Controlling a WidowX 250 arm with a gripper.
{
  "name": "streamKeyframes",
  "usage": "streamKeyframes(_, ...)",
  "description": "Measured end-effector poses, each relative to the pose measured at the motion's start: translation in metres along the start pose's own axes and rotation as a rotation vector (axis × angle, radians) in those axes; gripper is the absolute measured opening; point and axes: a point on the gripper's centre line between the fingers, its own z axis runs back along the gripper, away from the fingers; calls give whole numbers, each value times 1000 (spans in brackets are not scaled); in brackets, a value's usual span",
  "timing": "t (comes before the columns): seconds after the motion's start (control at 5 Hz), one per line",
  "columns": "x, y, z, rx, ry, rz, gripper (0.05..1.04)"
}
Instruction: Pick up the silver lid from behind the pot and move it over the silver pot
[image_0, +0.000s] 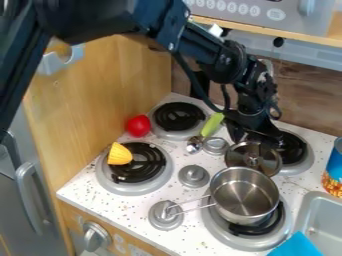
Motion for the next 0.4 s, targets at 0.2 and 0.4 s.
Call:
streamKeyframes(0.2, -1, 0, -8, 8, 16, -5, 1000)
streamKeyframes(0.4, 0, -2, -11, 6, 22, -15, 1000)
